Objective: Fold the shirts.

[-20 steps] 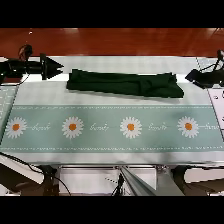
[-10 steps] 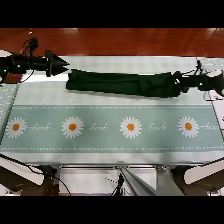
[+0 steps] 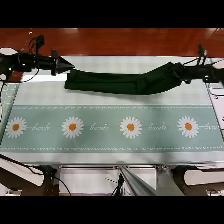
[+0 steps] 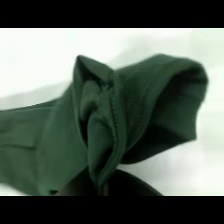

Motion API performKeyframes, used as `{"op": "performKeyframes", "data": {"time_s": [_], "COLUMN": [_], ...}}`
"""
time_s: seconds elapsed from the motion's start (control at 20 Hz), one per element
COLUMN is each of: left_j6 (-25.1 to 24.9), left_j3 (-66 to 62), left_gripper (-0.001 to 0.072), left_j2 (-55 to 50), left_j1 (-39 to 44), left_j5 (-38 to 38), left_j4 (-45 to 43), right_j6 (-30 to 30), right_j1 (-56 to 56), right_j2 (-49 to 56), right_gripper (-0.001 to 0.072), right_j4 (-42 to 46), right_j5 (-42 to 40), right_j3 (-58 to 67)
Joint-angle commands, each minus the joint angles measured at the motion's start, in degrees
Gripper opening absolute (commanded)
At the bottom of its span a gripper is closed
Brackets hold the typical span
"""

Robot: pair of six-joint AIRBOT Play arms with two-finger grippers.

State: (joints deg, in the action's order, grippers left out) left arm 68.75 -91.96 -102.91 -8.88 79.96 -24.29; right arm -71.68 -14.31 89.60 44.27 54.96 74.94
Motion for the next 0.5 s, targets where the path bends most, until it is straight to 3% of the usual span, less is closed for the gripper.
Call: {"op": "performKeyframes", "data": {"time_s": [0.0, 0.2, 0.45], "left_j6": [-2.16, 0.13, 1.07], "left_j3": [-0.02, 0.02, 2.56], "left_gripper": [0.0014, 0.0014, 0.0015], "left_j2": [2.86, 8.24, 8.04], "left_j1": [4.94, 14.23, 27.85], "left_j5": [-0.35, -3.54, -8.24], "left_j4": [-1.51, -16.15, -16.26], "right_j6": [-4.87, -15.26, -21.92], "right_j1": [0.17, 3.98, 9.07], "right_j2": [-9.57, -19.74, -26.82], "right_gripper": [0.0026, 0.0026, 0.0026], "right_j4": [7.96, 23.17, 28.57], "right_j5": [8.28, 14.36, 18.4], "right_j3": [0.07, 0.04, 0.04]}}
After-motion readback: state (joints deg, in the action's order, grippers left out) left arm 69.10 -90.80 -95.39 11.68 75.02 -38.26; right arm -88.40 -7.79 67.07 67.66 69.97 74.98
